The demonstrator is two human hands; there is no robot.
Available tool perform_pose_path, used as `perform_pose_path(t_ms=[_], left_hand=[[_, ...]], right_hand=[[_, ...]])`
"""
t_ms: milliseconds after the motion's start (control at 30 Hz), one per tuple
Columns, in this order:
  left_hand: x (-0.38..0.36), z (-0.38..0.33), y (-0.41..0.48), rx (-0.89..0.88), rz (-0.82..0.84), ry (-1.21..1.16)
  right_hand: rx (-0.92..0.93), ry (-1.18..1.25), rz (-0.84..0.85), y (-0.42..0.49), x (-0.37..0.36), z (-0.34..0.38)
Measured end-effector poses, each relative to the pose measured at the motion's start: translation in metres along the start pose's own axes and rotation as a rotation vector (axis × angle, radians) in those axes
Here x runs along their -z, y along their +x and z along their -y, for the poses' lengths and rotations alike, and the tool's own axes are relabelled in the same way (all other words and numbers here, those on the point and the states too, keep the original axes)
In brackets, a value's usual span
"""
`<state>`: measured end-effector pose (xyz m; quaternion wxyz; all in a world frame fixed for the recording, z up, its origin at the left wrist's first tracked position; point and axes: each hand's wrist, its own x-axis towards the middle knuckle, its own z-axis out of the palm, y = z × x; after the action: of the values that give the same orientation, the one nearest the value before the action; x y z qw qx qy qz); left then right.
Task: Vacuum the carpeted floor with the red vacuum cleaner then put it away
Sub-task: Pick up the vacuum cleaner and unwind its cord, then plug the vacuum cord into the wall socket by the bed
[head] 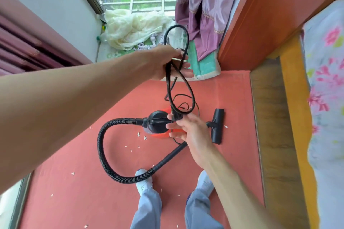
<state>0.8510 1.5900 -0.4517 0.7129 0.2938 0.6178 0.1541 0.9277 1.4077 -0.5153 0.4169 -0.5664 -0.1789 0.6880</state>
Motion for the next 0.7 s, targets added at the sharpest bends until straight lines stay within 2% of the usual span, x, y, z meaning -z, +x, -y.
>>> perform_pose_path(t_ms=[167, 267, 500, 600, 700], left_hand=[[-0.01, -0.029, -0.042, -0.003, -0.12, -0.084], [-0.021, -0.047, -0.075, -0.004, -0.166, -0.078], [-0.057, -0.104, -0.167, -0.105, -0.141, -0.089], [-0.068, -0.117, -0.203, -0.132, -0.141, -0.082], [-0.069, -0.12, -0.232, -0.157, -0.167, -0.052]], right_hand=[[0.085, -0.09, 0.142, -0.05, 0.003, 0.053], [0.129, -0.108, 0.17, -0.089, -0.002, 0.078], [0.018, 0.349, 0.211, -0.168, -0.019, 0.158], [0.005, 0.512, 0.139, -0.19, -0.014, 0.201], [0.049, 0.489, 0.01, -0.203, -0.002, 0.228]])
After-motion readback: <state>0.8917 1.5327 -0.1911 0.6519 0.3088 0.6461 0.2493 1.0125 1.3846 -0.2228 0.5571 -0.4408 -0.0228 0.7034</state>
